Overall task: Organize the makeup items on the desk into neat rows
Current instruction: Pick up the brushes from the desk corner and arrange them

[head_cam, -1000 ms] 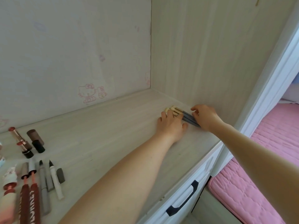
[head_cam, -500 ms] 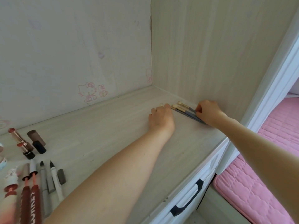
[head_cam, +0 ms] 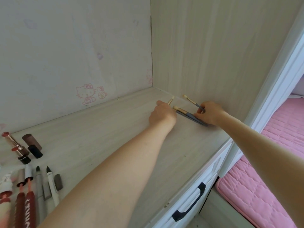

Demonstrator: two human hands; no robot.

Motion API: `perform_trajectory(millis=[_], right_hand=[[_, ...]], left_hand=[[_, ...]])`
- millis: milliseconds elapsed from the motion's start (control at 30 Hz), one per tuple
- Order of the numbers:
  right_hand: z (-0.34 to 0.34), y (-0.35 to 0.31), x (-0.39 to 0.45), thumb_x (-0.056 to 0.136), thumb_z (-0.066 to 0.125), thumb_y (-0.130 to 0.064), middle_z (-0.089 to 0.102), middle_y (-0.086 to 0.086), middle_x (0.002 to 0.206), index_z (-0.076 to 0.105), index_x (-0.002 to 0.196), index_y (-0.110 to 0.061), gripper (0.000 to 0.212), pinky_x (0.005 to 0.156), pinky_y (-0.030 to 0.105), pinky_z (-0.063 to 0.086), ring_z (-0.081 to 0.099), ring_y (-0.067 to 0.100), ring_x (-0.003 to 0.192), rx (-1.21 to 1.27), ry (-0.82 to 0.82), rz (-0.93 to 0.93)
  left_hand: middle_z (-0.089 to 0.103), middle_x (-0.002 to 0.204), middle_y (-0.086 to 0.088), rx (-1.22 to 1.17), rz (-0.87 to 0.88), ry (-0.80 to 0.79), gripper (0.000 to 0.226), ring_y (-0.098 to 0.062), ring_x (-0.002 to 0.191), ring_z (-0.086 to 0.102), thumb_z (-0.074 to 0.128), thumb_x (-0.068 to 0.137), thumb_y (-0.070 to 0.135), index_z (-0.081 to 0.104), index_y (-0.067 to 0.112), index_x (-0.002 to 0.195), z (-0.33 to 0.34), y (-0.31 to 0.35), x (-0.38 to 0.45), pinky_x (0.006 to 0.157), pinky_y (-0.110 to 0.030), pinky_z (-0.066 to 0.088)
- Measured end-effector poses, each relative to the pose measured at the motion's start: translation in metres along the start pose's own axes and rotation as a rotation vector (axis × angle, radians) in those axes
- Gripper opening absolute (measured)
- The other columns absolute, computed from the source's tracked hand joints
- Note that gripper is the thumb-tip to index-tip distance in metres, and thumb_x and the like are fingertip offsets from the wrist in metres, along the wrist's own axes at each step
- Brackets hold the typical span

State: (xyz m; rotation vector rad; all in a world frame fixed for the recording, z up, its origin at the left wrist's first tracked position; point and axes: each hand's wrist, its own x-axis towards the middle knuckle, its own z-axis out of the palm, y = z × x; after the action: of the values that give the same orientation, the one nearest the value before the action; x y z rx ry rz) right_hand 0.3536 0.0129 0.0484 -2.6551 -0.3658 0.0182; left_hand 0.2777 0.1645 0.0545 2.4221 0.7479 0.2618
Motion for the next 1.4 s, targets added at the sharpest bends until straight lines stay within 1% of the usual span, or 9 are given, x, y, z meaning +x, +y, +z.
perform_trajectory(millis=[167, 267, 367, 500, 733, 933, 1067, 1233, 1400], right_hand=[[0.004, -0.004, 0.001, 0.092, 0.057, -0.026, 0.05, 0.003, 0.069, 0.056, 0.083, -0.009, 0.019, 0.055, 0.026, 0.034, 0.05, 0.024, 0.072, -0.133, 0.035, -0.006], [0.006, -0.005, 0.003, 0.094, 0.052, -0.027, 0.05, 0.007, 0.069, 0.058, 0.089, -0.004, 0.024, 0.06, 0.028, 0.037, 0.05, 0.025, 0.069, -0.198, 0.047, 0.002], [0.006, -0.002, 0.003, 0.096, 0.048, -0.024, 0.043, 0.004, 0.062, 0.053, 0.086, -0.005, 0.022, 0.048, 0.028, 0.03, 0.041, 0.018, 0.056, -0.197, 0.058, 0.016], [0.002, -0.003, 0.0, 0.1, 0.043, -0.024, 0.04, 0.003, 0.062, 0.055, 0.089, -0.004, 0.025, 0.063, 0.028, 0.033, 0.043, 0.022, 0.061, -0.172, 0.052, 0.012], [0.001, 0.0, 0.002, 0.098, 0.04, -0.013, 0.06, 0.019, 0.096, 0.061, 0.108, 0.002, 0.028, 0.068, 0.028, 0.037, 0.05, 0.028, 0.079, -0.064, -0.003, 0.071], [0.003, -0.007, -0.004, 0.102, 0.034, -0.022, 0.055, 0.018, 0.097, 0.052, 0.115, 0.005, 0.035, 0.069, 0.031, 0.037, 0.049, 0.029, 0.083, 0.018, 0.025, 0.101], [0.009, -0.012, -0.014, 0.098, 0.037, -0.048, 0.054, 0.014, 0.093, 0.047, 0.107, -0.001, 0.049, 0.068, 0.032, 0.038, 0.05, 0.029, 0.08, 0.022, 0.014, 0.024], [0.018, -0.012, -0.027, 0.093, 0.044, -0.054, 0.058, 0.013, 0.094, 0.041, 0.102, -0.01, 0.045, 0.074, 0.039, 0.05, 0.055, 0.031, 0.08, -0.203, -0.007, -0.065], [0.021, -0.02, -0.041, 0.102, 0.026, -0.041, 0.055, 0.016, 0.095, 0.043, 0.104, -0.008, 0.037, 0.074, 0.04, 0.042, 0.046, 0.029, 0.078, -0.275, 0.066, -0.056]], left_hand=[[0.062, 0.12, -0.004, 0.086, 0.03, -0.002, 0.035, -0.029, 0.111, 0.059, 0.047, 0.092, 0.036, 0.059, 0.019, 0.12, 0.014, 0.013, -0.002, 0.085, -0.034, 0.047], [0.063, 0.118, -0.003, 0.117, 0.036, 0.011, 0.032, -0.029, 0.11, 0.059, 0.05, 0.09, 0.039, 0.061, 0.022, 0.115, 0.018, 0.019, -0.001, 0.083, -0.033, 0.045], [0.064, 0.113, -0.003, 0.112, 0.025, -0.004, 0.032, -0.028, 0.107, 0.06, 0.055, 0.085, 0.044, 0.062, 0.024, 0.109, 0.018, 0.019, 0.0, 0.084, -0.032, 0.046], [0.062, 0.112, -0.003, 0.212, 0.061, -0.036, 0.029, -0.027, 0.106, 0.059, 0.052, 0.085, 0.037, 0.059, 0.023, 0.109, 0.008, 0.013, 0.0, 0.089, -0.036, 0.047], [0.06, 0.115, -0.007, 0.344, 0.125, -0.1, 0.029, -0.027, 0.105, 0.059, 0.05, 0.091, 0.018, 0.057, 0.012, 0.119, -0.016, -0.01, 0.009, 0.073, -0.031, 0.043], [0.061, 0.112, -0.014, 0.104, 0.112, -0.133, 0.027, -0.032, 0.1, 0.061, 0.051, 0.091, 0.026, 0.057, 0.009, 0.111, -0.036, -0.028, 0.006, 0.068, -0.029, 0.041], [0.061, 0.111, -0.019, -0.051, 0.094, -0.176, 0.03, -0.035, 0.1, 0.06, 0.053, 0.093, 0.025, 0.056, 0.001, 0.111, -0.047, -0.039, 0.002, 0.065, -0.028, 0.037], [0.063, 0.109, -0.021, -0.257, 0.047, -0.219, 0.028, -0.037, 0.096, 0.06, 0.05, 0.091, 0.025, 0.059, 0.002, 0.106, -0.048, -0.06, -0.006, 0.068, -0.028, 0.038], [0.05, 0.076, -0.009, -0.481, -0.01, -0.299, 0.021, -0.023, 0.056, 0.053, 0.043, 0.095, 0.016, 0.058, 0.005, 0.104, -0.057, -0.074, -0.017, 0.055, -0.028, 0.046]])
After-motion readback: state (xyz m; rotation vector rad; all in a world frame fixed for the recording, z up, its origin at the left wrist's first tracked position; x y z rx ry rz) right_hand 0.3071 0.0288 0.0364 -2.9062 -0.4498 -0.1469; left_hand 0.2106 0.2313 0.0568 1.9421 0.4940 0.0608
